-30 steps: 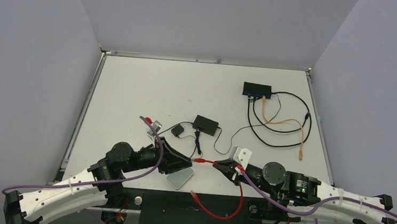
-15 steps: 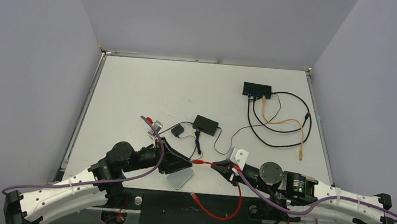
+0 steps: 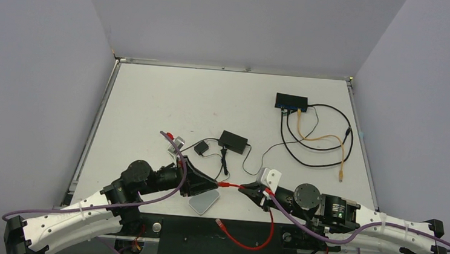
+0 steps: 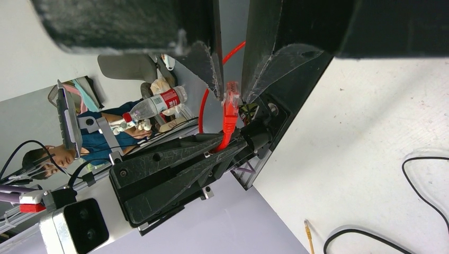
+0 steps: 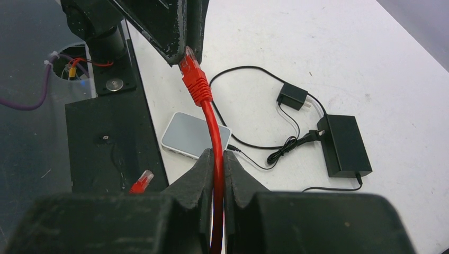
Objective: Insert the plug into the switch port
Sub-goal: Pick up the connector from the center of the board.
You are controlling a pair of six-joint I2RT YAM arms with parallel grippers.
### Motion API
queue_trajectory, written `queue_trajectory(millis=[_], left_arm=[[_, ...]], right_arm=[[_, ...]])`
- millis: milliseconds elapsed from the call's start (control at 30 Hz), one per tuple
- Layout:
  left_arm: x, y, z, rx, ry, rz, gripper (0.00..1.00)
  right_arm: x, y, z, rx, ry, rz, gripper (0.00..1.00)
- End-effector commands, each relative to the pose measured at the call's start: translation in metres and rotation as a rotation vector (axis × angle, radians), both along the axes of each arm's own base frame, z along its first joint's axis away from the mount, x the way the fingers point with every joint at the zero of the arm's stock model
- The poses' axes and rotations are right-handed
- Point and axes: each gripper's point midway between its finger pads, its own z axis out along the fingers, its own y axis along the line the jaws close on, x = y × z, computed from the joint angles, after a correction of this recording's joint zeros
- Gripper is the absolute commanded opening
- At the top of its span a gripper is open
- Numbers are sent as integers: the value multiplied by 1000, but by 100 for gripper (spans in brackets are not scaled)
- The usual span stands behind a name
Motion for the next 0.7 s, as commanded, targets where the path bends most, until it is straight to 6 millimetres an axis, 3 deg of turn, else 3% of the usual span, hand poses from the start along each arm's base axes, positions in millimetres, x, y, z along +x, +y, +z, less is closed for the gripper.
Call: queue_trajectory(millis=[0, 133, 200, 500, 667], left_arm=[[0, 0, 18, -55, -43, -8, 14], [-1, 0, 18, -52, -46, -11, 0], [0, 0, 18, -52, -46, -12, 0], [2, -2, 8, -16, -24, -8, 0], [4, -4, -2, 31, 3, -7, 0]], right_arm=[[-6, 8, 6, 31, 12, 33, 0], [-7, 8, 7, 27, 10, 36, 0], [-6, 7, 8, 23, 5, 36, 1], [-8, 1, 17, -47, -70, 83, 33], [-13, 4, 25, -78, -120, 146, 38]])
